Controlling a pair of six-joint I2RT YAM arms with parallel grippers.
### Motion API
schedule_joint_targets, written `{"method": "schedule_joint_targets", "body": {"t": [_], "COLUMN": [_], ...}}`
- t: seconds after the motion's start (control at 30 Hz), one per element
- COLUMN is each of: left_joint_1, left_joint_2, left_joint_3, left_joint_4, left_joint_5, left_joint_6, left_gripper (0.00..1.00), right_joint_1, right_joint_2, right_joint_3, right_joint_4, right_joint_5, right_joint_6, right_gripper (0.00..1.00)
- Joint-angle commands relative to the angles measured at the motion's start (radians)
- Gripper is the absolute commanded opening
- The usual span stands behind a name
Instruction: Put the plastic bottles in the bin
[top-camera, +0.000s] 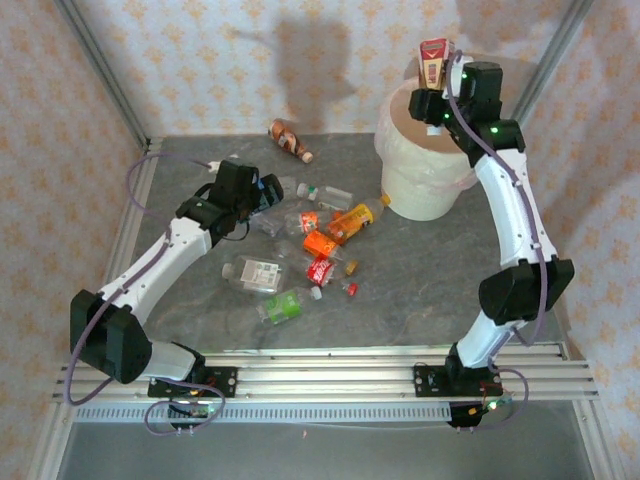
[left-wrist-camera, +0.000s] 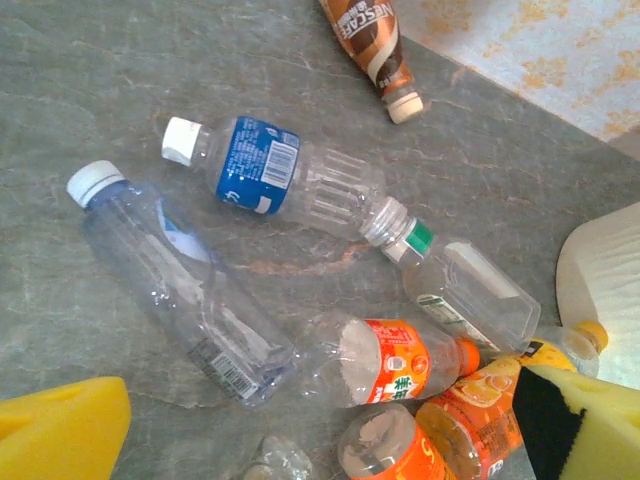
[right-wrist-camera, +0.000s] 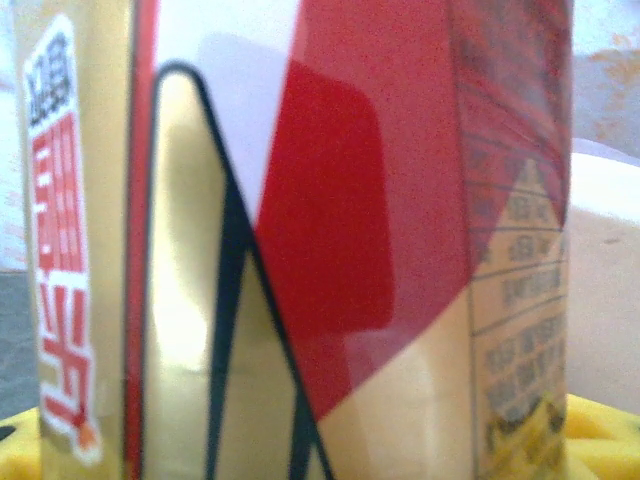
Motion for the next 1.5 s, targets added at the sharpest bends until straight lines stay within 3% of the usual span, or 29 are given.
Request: {"method": "schedule_joint_targets", "body": {"t": [0.0, 0.27, 0.43, 0.67, 0.97, 1.47], "left_joint_1": [0.005, 0.005, 0.005, 0.005, 0.007, 0.028], "left_joint_2": [-0.003, -0.009, -0.014, -0.009, 0.069, 0.062], "left_joint_3": [-0.077, -0.17, -0.191, -0.207, -0.15, -0.15], "left_joint_4": [0.051, 0.116, 0.121, 0.082, 0.013, -0.035], "left_joint_5": [0.029, -0.003, -0.012, -0.056, -0.08, -0.181], "left_joint_6": [-0.039, -0.141, -0.153, -0.222, -0.2, -0.227], "left_gripper": [1.0, 1.0, 1.0, 1.0, 1.0, 1.0], "right_joint_1": [-0.042, -0.092, -0.092, -0.088, -0.068, -0.029], "right_joint_2": [0.07, 0.307, 0.348, 0.353, 0.378, 0.343], "right_joint_3": [0.079, 0.375, 0.402, 0.366, 0.374, 0.427], "right_joint_4": [-0.117, -0.364, -0.357, -0.341, -0.341, -0.356], "right_joint_5": [0.04, 0.279, 0.448, 0.581, 0.668, 0.684], "right_joint_6": [-0.065, -0.183, -0.18, -0.156, -0.161, -0.068], "right_gripper": [0.49, 0.48, 0.46, 0.56, 0.75, 0.85]}}
